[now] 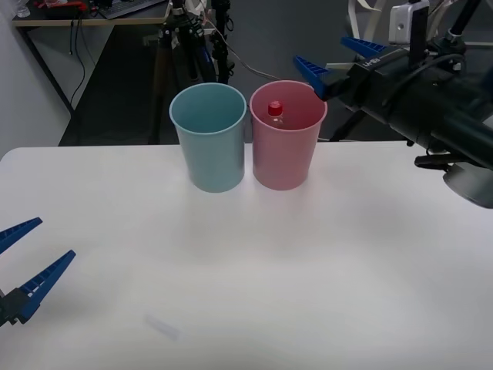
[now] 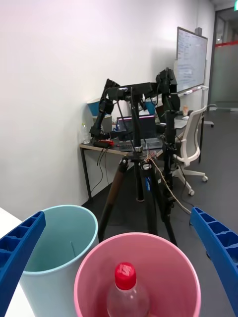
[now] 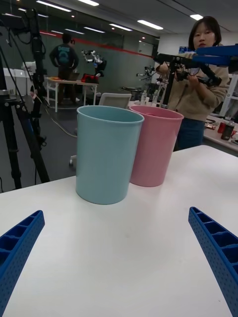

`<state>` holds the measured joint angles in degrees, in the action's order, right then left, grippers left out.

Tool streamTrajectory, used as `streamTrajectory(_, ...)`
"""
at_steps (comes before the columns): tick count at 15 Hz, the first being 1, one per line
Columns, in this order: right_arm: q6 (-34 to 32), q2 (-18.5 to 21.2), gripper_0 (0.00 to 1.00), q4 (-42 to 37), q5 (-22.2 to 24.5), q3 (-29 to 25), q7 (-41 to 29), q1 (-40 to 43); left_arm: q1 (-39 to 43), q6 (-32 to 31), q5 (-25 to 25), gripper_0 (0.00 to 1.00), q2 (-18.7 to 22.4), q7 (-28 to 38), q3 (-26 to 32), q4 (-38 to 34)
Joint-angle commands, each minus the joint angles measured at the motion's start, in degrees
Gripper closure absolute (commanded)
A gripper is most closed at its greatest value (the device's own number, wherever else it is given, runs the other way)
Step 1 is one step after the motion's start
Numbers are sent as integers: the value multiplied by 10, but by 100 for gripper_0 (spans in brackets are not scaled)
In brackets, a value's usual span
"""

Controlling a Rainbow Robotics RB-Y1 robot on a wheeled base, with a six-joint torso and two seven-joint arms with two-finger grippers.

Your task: Grasp the object on the table and drop it into the matching bin: aluminum can to the light blue bin, PET bottle to the pink bin.

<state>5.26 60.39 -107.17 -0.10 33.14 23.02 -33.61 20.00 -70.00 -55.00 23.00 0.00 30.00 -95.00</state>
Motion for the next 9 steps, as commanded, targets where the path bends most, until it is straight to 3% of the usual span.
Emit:
streamTrajectory(1, -1, 11, 0, -47, 28, -46, -10, 64, 0, 0, 0, 0, 0, 0, 0, 0)
streamTrajectory(6, -21, 35, 0, -113, 70, -134, -34, 192, 0, 0, 0, 0, 0, 0, 0, 0)
streamTrajectory(9, -74, 35, 0, -117, 154, -185, -120, 271, 0, 0, 0, 0, 0, 0, 0, 0)
